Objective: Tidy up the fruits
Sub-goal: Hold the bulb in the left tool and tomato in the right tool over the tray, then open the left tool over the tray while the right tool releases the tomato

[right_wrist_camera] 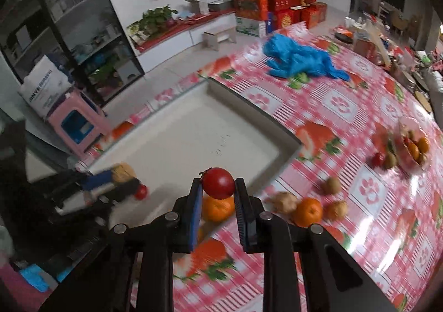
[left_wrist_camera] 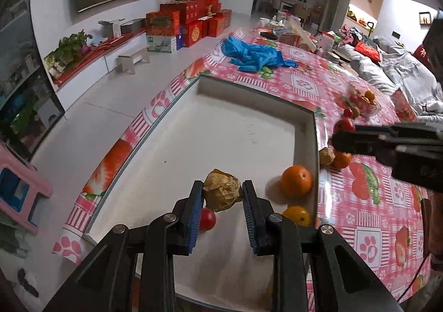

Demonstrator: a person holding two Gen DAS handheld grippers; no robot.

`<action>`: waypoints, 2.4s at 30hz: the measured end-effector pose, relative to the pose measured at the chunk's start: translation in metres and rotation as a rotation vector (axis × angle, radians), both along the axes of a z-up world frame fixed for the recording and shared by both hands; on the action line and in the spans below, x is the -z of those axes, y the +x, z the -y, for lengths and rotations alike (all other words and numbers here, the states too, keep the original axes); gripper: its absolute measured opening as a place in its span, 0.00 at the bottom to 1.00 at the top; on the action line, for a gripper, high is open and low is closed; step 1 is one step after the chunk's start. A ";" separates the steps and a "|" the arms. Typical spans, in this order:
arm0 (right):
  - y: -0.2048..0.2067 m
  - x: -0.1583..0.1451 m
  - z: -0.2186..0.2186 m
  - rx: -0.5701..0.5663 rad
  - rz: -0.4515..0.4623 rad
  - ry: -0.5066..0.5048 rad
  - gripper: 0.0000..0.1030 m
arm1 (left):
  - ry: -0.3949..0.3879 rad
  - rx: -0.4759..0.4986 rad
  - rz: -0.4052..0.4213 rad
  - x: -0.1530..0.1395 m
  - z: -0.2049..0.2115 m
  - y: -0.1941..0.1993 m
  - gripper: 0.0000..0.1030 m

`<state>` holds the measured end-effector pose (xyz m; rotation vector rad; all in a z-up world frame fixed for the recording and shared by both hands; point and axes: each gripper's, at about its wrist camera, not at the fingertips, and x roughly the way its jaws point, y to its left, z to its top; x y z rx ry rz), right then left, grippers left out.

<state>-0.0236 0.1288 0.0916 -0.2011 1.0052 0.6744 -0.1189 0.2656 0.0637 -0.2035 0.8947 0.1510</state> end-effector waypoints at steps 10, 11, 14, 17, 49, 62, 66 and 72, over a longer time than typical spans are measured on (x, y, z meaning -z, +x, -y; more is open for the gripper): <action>0.003 0.011 -0.027 -0.020 -0.022 -0.005 0.24 | 0.053 -0.016 -0.018 0.011 0.002 0.004 0.29; 0.003 0.016 -0.027 -0.018 -0.034 -0.010 0.24 | 0.054 -0.016 -0.021 0.013 0.002 0.004 0.29; 0.004 0.027 -0.027 -0.015 -0.053 -0.025 0.24 | 0.058 -0.015 -0.028 0.017 0.002 0.005 0.29; 0.004 0.036 -0.025 -0.011 -0.065 -0.038 0.24 | 0.060 -0.015 -0.035 0.020 0.003 0.006 0.29; -0.003 0.055 -0.037 -0.044 -0.036 -0.099 0.24 | 0.058 -0.033 -0.053 0.033 -0.002 0.009 0.29; -0.006 0.055 -0.042 -0.049 0.004 -0.126 0.24 | 0.071 -0.044 -0.060 0.035 -0.002 0.010 0.29; -0.007 0.056 -0.041 -0.048 -0.006 -0.121 0.26 | 0.072 -0.048 -0.061 0.036 -0.003 0.010 0.29; -0.009 0.053 -0.040 -0.042 0.013 -0.129 0.66 | 0.085 -0.065 -0.082 0.040 -0.003 0.011 0.70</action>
